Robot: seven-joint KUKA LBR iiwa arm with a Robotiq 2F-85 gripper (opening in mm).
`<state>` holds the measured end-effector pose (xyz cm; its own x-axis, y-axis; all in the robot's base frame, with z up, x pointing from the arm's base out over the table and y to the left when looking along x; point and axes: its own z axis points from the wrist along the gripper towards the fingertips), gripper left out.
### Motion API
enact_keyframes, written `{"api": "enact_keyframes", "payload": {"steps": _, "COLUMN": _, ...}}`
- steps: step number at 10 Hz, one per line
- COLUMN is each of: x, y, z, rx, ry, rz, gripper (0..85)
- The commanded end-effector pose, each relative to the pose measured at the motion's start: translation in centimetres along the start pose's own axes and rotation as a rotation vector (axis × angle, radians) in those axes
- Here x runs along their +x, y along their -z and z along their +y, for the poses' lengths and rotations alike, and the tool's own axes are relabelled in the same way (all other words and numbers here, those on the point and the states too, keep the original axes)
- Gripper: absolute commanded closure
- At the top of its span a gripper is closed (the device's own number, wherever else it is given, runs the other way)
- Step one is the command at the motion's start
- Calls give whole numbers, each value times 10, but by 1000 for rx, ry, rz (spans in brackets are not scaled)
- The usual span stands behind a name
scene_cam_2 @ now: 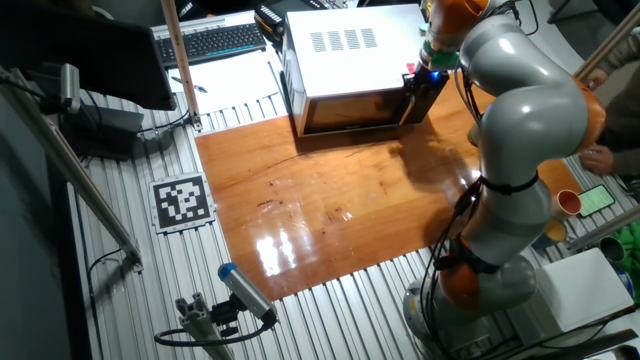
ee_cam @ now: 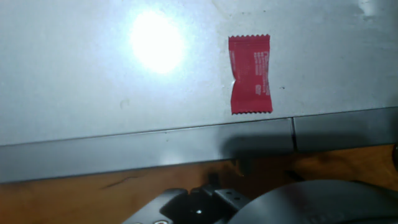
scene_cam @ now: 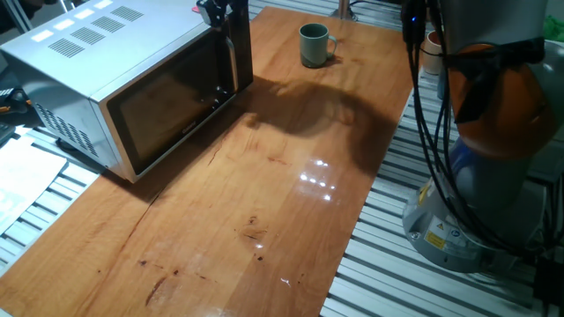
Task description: Put the bowl into the microwave
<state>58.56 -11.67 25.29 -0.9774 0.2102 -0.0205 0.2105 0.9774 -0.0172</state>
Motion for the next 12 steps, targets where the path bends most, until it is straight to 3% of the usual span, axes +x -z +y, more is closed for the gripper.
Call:
{"api": "enact_keyframes", "payload": {"steps": 1, "x": 2, "y": -2, "z": 3, "rx": 2, "ry": -14, "rz": -1, "gripper": 170}}
{"api": "enact_keyframes", "payload": {"steps": 5, "x": -1, "y": -9, "z": 6, "rx": -14, "ry": -15, "rz": -9, "gripper": 170}}
{"api": "enact_keyframes", "payload": {"steps": 12, "x": -14, "y": -34, "z": 8, "rx": -40, "ry": -8, "rz": -19, "gripper": 170}}
